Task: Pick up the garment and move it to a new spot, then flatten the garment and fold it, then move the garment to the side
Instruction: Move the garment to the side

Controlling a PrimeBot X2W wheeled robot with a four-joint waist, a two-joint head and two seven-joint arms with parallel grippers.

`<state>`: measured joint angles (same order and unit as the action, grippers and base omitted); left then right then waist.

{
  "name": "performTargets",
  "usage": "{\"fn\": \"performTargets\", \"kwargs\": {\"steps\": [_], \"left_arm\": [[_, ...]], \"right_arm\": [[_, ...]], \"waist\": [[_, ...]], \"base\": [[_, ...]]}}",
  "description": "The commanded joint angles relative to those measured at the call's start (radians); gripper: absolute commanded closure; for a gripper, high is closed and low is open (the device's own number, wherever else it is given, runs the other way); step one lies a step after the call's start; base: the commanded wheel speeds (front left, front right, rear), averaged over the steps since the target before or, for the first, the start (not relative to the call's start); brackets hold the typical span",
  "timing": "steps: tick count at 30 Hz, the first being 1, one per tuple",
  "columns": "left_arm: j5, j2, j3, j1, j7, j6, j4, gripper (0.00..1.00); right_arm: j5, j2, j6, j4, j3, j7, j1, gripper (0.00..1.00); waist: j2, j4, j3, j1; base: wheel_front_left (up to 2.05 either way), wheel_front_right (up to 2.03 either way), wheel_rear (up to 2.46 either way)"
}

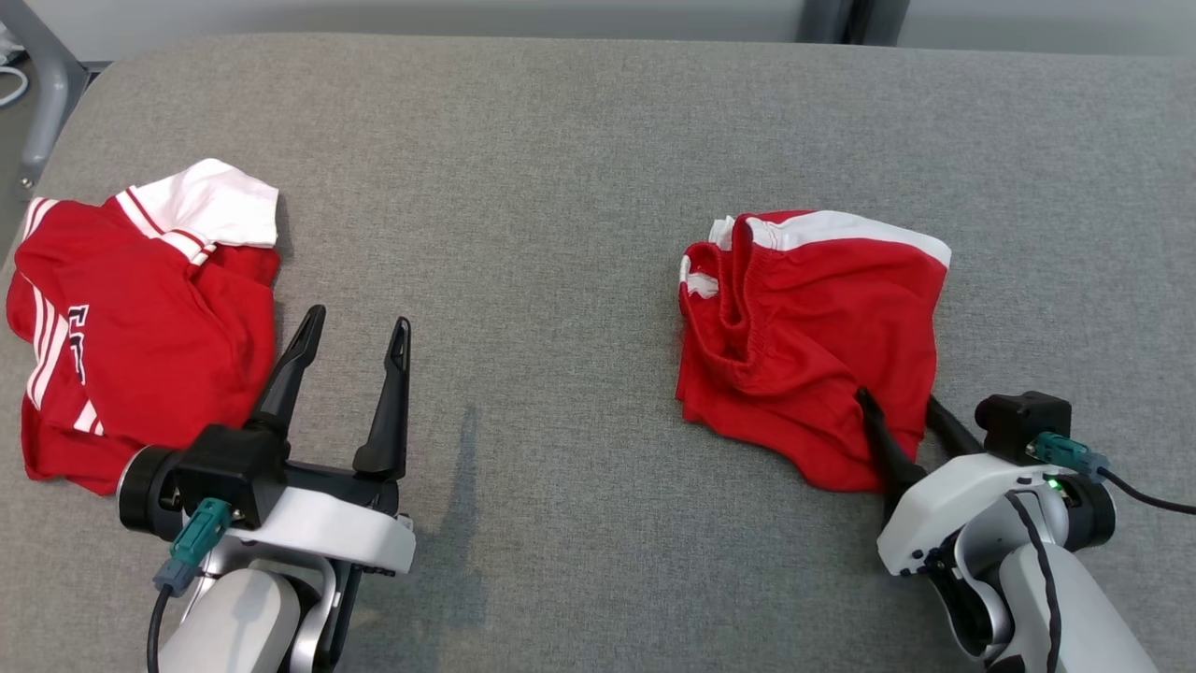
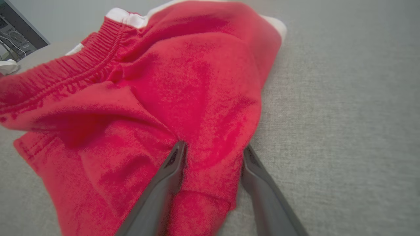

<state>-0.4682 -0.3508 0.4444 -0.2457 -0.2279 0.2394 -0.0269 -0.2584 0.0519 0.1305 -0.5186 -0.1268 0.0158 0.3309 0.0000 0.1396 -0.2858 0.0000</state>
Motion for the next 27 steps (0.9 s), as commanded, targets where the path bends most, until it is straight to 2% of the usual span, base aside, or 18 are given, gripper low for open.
{"fn": "performTargets", "kwargs": {"steps": [1,2,8,12,19,27], "left_arm": [[-0.001,0.001,-0.001,-0.016,-0.005,-0.001,-0.003,0.00],[-0.003,0.002,-0.002,-0.016,-0.009,-0.001,-0.008,0.00],[-0.007,0.005,-0.005,-0.021,-0.013,-0.001,-0.009,0.00],[-0.007,-0.002,-0.009,-0.028,-0.015,-0.005,0.007,0.00],[-0.008,-0.032,-0.022,-0.035,-0.004,-0.007,0.053,0.00],[0.010,-0.071,-0.023,-0.071,0.038,-0.006,0.129,0.00]], "right_arm": [[-0.011,-0.002,0.000,-0.022,-0.012,-0.015,-0.012,0.63],[-0.021,-0.001,0.000,-0.027,-0.016,-0.025,-0.013,1.00],[0.018,0.005,0.000,0.005,-0.012,-0.015,0.008,1.00],[0.063,0.026,0.000,0.041,-0.021,-0.035,0.015,1.00],[0.083,0.100,0.000,0.102,-0.080,-0.060,0.023,1.00],[0.068,0.217,0.000,0.095,-0.131,-0.047,0.102,1.00]], "waist": [[0.0000,-0.002,0.000,0.0000],[0.0000,-0.005,0.001,0.0000],[0.0000,-0.029,-0.001,0.0000],[0.0000,-0.069,-0.014,0.0000],[0.0000,-0.212,-0.060,0.0000],[0.0000,-0.384,-0.137,0.0000]], "base": [[0.00,0.00,0.00],[0.00,0.00,0.00],[0.00,0.00,0.00],[0.00,0.00,0.00],[0.00,0.00,0.00],[0.00,0.00,0.00]]}}
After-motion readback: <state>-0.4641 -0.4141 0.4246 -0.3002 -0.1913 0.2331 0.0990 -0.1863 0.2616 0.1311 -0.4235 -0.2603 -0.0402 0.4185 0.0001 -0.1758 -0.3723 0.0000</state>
